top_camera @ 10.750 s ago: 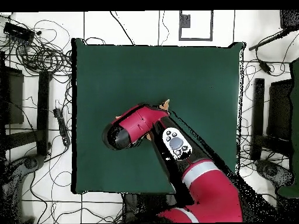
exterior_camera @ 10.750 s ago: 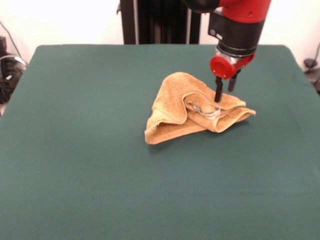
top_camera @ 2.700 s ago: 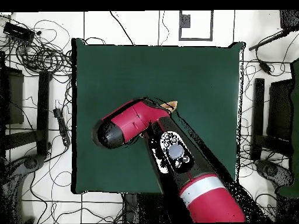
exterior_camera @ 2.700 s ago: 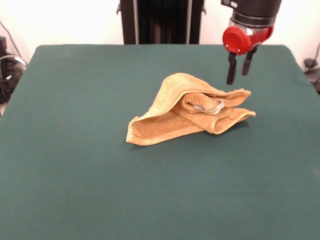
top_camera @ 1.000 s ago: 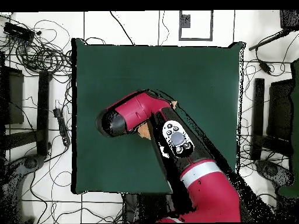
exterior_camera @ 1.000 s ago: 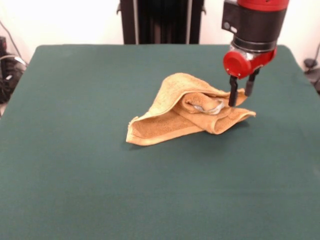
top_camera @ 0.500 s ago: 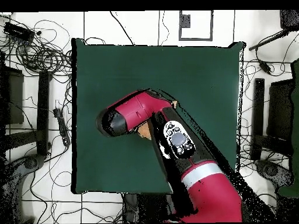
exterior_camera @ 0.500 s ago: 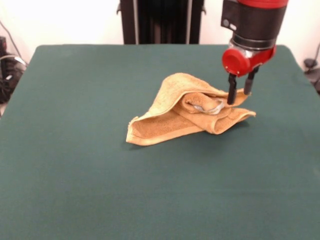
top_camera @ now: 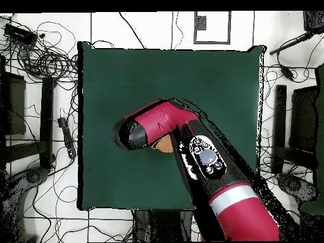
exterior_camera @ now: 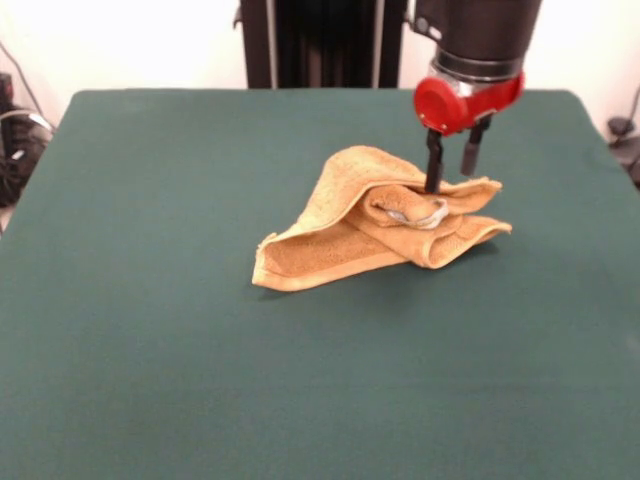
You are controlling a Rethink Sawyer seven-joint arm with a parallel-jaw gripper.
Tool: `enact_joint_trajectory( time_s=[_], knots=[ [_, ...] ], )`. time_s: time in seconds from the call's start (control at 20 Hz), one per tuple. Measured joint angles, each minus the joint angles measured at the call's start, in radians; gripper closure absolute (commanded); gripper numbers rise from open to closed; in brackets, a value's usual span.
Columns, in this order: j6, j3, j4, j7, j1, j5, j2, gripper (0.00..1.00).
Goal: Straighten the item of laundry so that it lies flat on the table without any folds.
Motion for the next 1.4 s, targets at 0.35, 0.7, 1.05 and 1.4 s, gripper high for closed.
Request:
enact_joint_trajectory(
  time_s=[0.35, 0.7, 1.05, 1.4],
  knots=[
    [0.0, 0.005, 0.009, 0.0, -0.002, -0.001, 0.003, 0.0],
    [0.0, 0.007, 0.01, 0.0, 0.003, -0.003, 0.006, 0.0],
    [0.0, 0.007, 0.009, 0.0, 0.007, -0.007, 0.007, 0.0],
    [0.0, 0.007, 0.009, 0.0, 0.008, -0.009, 0.014, 0.0]
  ],
)
